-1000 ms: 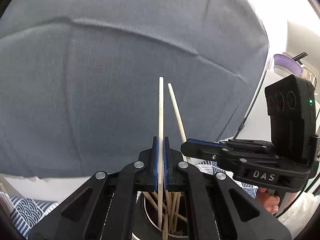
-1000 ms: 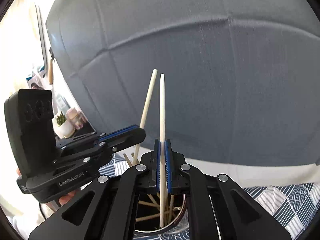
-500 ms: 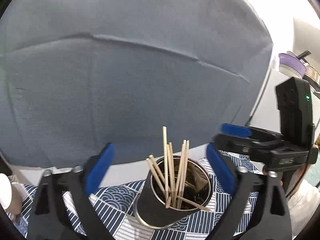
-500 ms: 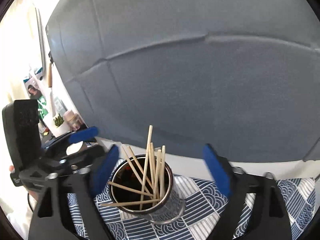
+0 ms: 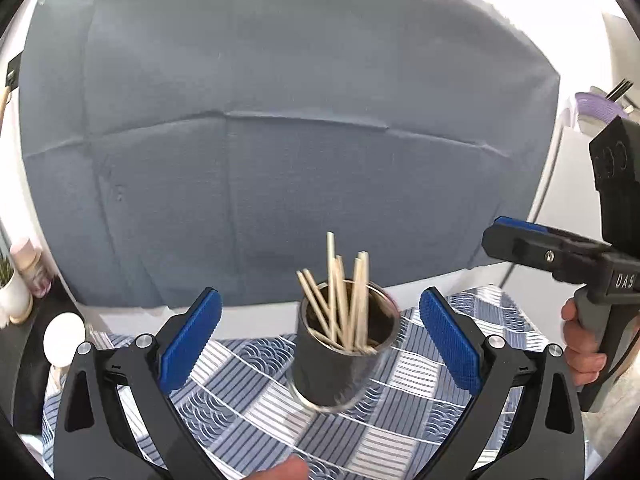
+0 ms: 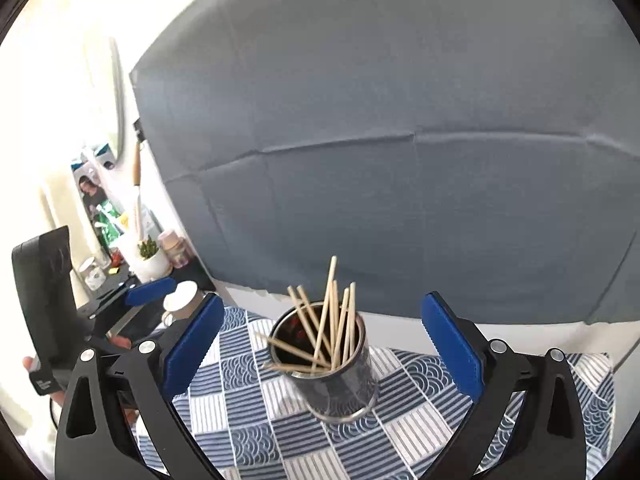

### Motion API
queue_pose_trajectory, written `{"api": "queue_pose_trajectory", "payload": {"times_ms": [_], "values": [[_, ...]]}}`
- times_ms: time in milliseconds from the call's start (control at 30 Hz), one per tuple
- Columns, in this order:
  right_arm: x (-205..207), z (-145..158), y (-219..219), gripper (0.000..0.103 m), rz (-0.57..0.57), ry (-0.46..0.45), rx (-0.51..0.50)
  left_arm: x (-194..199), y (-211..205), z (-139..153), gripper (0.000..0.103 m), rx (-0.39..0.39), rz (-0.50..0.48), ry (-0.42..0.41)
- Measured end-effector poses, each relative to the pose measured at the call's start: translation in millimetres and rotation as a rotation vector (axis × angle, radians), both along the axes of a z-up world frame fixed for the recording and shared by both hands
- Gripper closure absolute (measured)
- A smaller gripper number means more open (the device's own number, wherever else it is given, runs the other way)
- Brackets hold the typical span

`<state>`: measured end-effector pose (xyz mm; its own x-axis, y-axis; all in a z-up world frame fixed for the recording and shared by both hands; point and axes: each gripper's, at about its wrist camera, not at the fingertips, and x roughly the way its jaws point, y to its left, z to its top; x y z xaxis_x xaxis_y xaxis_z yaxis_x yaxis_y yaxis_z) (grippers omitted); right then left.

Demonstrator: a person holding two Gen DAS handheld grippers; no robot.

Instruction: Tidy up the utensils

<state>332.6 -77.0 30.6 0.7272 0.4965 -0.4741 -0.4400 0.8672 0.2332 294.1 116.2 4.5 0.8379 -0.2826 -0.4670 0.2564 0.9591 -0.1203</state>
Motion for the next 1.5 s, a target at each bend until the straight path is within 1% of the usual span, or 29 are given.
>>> {"api": "queue_pose_trajectory", "payload": {"times_ms": [33, 133, 233, 300, 400, 500, 567, 633, 667, 700, 767, 800, 900, 933, 1033, 1100, 1133, 1233, 1367, 1500], "values": [[-10, 1, -2, 0.008, 0.017, -0.001, -0.007, -9, 0, 0, 0.006, -0.003, 0.011, -0.002], [-35, -2, -6, 0.008, 0.006, -0.004, -0.043, -32, -4, -4, 0.006, -0.002, 0.049, 0.003], [-60, -9, -17, 0.008, -0.006, 0.005, -0.046, -55, -7, -10, 0.006, 0.001, 0.070, 0.020], [-74, -13, -24, 0.008, -0.009, 0.019, -0.050, -68, -12, -13, 0.006, 0.022, 0.065, 0.024], [-96, -22, -36, 0.008, -0.048, 0.040, -0.076, -91, -25, -19, 0.006, 0.076, 0.099, 0.035], [-114, -28, -49, 0.008, -0.052, 0.071, -0.073, -113, -35, -20, 0.006, 0.075, 0.148, 0.061], [-131, -29, -62, 0.008, -0.094, 0.073, -0.078, -128, -43, -21, 0.006, 0.078, 0.150, 0.074], [-147, -29, -74, 0.008, -0.105, 0.087, -0.064, -141, -53, -24, 0.006, 0.099, 0.157, 0.094], [-155, -29, -79, 0.008, -0.108, 0.095, -0.066, -149, -58, -25, 0.006, 0.106, 0.151, 0.103], [-162, -29, -81, 0.008, -0.109, 0.099, -0.073, -161, -63, -27, 0.006, 0.095, 0.123, 0.117], [-182, -30, -87, 0.008, -0.096, 0.103, -0.097, -176, -72, -30, 0.006, 0.082, 0.105, 0.151], [-191, -30, -89, 0.008, -0.086, 0.106, -0.103, -187, -78, -32, 0.006, 0.088, 0.104, 0.165], [-219, -36, -96, 0.008, -0.046, 0.150, -0.101, -213, -92, -36, 0.006, 0.101, 0.105, 0.181], [-229, -39, -98, 0.008, -0.037, 0.169, -0.104, -224, -97, -36, 0.006, 0.096, 0.112, 0.182], [-252, -43, -104, 0.008, -0.044, 0.186, -0.119, -249, -105, -34, 0.006, 0.096, 0.155, 0.192], [-269, -45, -109, 0.008, -0.059, 0.188, -0.129, -260, -110, -31, 0.006, 0.102, 0.171, 0.195], [-279, -46, -111, 0.008, -0.075, 0.178, -0.141, -269, -113, -28, 0.006, 0.110, 0.186, 0.183], [-297, -48, -116, 0.008, -0.117, 0.159, -0.168, -284, -122, -24, 0.006, 0.134, 0.229, 0.161], [-313, -52, -122, 0.008, -0.123, 0.159, -0.180, -298, -131, -27, 0.006, 0.120, 0.215, 0.186], [-321, -52, -127, 0.008, -0.124, 0.156, -0.178, -309, -137, -30, 0.006, 0.120, 0.236, 0.202]]}}
